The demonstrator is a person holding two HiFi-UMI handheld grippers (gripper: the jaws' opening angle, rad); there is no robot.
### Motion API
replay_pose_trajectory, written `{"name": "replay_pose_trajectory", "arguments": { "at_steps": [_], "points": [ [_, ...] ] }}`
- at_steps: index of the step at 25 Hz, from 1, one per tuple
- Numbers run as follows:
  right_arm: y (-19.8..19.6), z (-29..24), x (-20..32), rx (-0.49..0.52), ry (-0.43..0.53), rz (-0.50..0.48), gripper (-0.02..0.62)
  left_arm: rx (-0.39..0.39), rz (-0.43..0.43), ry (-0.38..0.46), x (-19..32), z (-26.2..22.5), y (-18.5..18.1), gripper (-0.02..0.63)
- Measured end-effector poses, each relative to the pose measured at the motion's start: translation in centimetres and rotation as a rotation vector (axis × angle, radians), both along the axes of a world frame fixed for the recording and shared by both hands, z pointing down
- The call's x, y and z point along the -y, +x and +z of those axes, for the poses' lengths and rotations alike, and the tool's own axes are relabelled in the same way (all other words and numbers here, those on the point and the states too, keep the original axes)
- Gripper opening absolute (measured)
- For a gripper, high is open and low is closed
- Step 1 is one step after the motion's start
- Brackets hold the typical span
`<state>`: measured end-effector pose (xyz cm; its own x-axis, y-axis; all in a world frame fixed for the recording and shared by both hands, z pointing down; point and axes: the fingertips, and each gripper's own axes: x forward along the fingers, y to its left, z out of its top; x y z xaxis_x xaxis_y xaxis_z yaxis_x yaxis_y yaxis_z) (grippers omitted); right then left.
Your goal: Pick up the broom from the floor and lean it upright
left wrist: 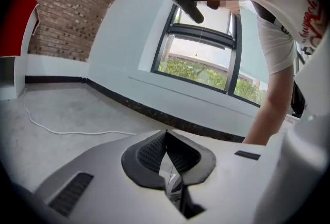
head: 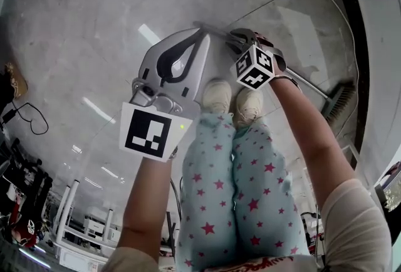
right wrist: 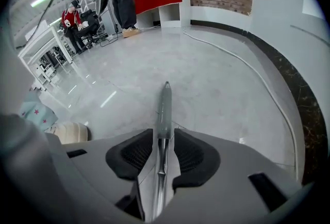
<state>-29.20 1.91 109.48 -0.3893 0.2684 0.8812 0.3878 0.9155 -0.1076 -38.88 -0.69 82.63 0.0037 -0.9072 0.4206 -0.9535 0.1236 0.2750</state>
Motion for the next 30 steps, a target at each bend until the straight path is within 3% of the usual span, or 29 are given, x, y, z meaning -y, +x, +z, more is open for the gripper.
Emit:
{"name": "replay_pose_trajectory", "arguments": {
  "at_steps": [8, 11, 14, 18, 23, 30],
  "points": [
    [0.1, 1.5, 0.1, -0.024, 0.004, -0.003, 0.138, -0.004, 0.051, -0.212, 0.3, 4.8, 0.6, 0.020],
    [0.2, 1.6, 0.2, -0.029, 0.003, 0.011, 0.138, -0.039, 0.058, -0.299, -0.1, 6.4, 0.9, 0.020],
    [0.1, 1.5, 0.3, -0.040, 0.015, 0.031, 0.100, -0.061, 0.057, -0.351, -0.4, 7.2, 0.9, 0.020],
    [-0.2, -0.1, 0.7, -0.018, 0.040, 0.062, 0.097, -0.091, 0.074, -0.383, -0.5, 6.3, 0.8, 0.020],
    [-1.0, -8.9, 2.2, 0.111, 0.044, 0.126, 0.097, -0.090, 0.073, -0.356, 0.3, -0.1, 0.8, 0.020],
    [0.1, -27.9, 8.8, 0.278, 0.059, 0.298, 0.097, -0.029, 0.120, -0.329, 4.4, -14.6, 1.3, 0.020]
  ]
}}
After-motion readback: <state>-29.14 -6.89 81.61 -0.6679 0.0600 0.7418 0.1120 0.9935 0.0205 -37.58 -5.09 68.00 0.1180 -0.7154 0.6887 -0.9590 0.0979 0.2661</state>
